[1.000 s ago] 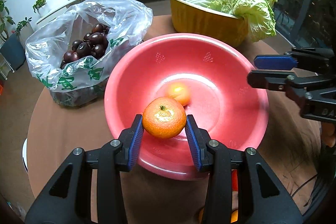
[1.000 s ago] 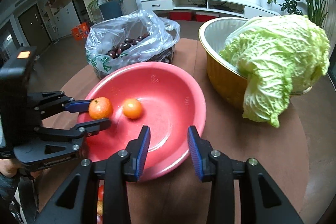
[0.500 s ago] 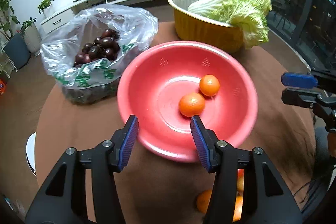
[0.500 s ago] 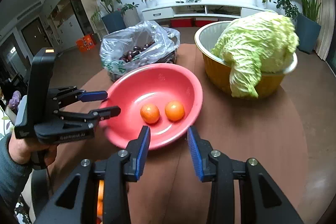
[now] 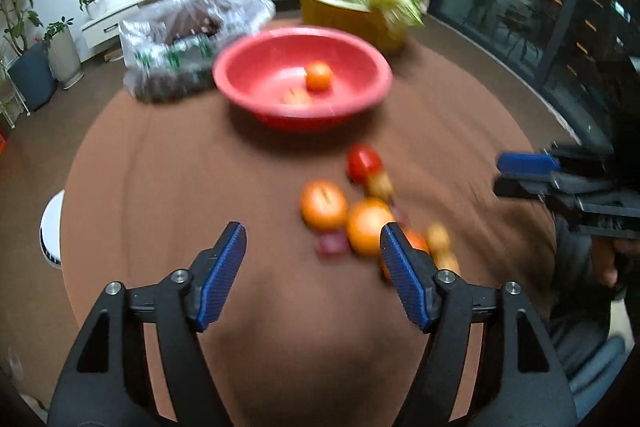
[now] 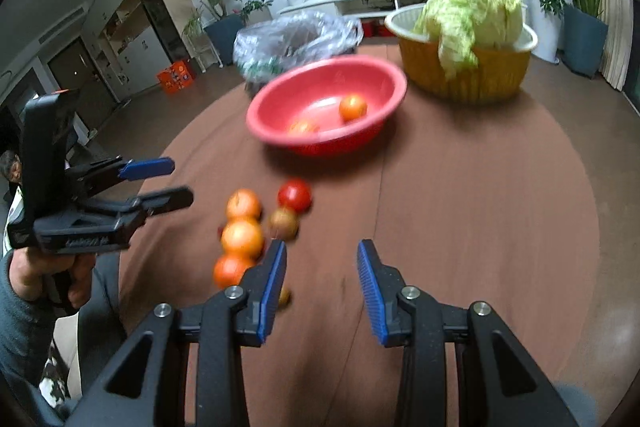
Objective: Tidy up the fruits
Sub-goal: 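Withdraw both grippers from the bowl back toward the fruit pile, then grasp a red tomato with the left gripper while the right gripper grasps a brown potato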
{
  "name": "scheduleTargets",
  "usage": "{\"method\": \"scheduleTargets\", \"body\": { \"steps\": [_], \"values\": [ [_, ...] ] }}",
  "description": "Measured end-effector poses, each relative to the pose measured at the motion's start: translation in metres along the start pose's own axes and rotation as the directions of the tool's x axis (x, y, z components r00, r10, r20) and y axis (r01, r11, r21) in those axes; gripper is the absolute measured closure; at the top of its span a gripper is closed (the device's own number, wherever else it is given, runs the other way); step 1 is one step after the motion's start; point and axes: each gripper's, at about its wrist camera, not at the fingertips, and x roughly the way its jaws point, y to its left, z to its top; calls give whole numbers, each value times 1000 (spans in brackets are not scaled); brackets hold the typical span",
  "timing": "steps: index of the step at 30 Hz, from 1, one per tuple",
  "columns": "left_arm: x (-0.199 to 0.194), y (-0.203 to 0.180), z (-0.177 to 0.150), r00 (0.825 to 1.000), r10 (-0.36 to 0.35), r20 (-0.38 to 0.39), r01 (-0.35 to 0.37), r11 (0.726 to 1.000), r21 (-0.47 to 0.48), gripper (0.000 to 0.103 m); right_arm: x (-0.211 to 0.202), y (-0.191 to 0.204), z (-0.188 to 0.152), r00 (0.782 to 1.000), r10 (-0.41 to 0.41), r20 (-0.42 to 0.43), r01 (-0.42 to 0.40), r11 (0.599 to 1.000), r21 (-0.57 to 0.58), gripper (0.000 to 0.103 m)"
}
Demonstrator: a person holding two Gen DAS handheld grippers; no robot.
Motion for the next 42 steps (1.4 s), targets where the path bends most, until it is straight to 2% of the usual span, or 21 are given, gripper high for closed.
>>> {"method": "scheduleTargets", "body": {
  "steps": [4,7,15,18,20,24,28,34,42],
  "values": [
    [-4,-28,-37,999,-26,-46,28,999,44,35,0,4,-19,999,29,-25,-28,999,28,63],
    [5,-54,-51,997,-26,-77,35,993,116,35,2,4,-26,999,39,-32,-38,998,44,63],
    [25,-76,-50,994,-55,-100,69,987,147,35,0,6,-38,998,43,-35,-41,998,55,63],
    [28,-77,-53,992,-61,-111,77,986,145,39,1,6,-39,998,45,-37,-43,997,59,63],
    [29,-79,-55,990,-73,-118,89,986,143,52,2,6,-40,998,47,-38,-45,997,57,63],
    [33,-75,-51,989,-90,-116,105,985,138,59,3,9,-41,998,53,-44,-50,997,56,63],
    [37,-76,-50,986,-117,-117,133,981,141,72,3,14,-44,997,55,-48,-52,997,49,63],
    [30,-70,-54,988,-114,-105,127,984,122,73,9,24,-43,996,64,-64,-62,998,32,63],
    [7,-30,-67,995,-75,-61,75,997,-6,73,34,48,-43,991,72,-116,-74,997,-12,63]
  ]
}}
